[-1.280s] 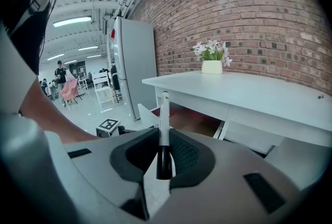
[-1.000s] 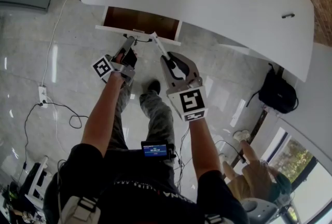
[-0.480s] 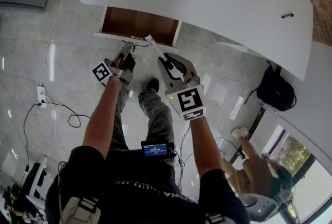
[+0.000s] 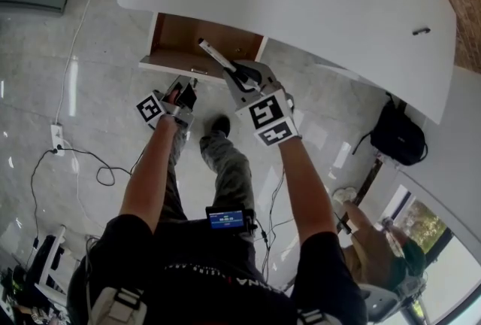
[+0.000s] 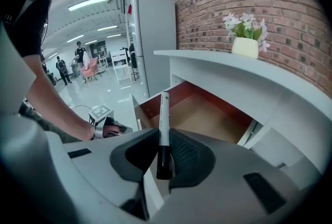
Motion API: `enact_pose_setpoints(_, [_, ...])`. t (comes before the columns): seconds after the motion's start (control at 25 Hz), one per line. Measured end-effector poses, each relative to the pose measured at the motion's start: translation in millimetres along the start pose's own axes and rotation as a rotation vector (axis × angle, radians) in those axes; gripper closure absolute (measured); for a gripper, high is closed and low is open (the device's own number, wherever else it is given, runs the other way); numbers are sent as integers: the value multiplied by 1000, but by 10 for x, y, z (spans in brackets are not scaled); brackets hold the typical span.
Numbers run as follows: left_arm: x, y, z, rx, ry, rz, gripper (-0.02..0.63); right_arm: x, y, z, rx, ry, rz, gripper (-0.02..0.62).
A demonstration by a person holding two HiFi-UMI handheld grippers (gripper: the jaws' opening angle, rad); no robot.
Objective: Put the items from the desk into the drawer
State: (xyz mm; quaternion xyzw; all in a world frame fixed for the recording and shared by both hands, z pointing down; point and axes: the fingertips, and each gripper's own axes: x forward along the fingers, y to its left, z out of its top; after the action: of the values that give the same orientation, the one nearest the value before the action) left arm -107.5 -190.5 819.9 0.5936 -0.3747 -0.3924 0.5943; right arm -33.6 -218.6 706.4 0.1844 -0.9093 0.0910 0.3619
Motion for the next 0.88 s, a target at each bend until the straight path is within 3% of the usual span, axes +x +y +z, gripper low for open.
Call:
enact_pose_setpoints(0.28, [-32, 124, -15, -13, 0, 16, 578, 575, 2, -158, -89, 134, 124, 523])
enact_pose_setpoints(0.88, [-23, 262, -16, -23, 42, 31, 578, 1353, -58, -549, -195, 406, 208, 523])
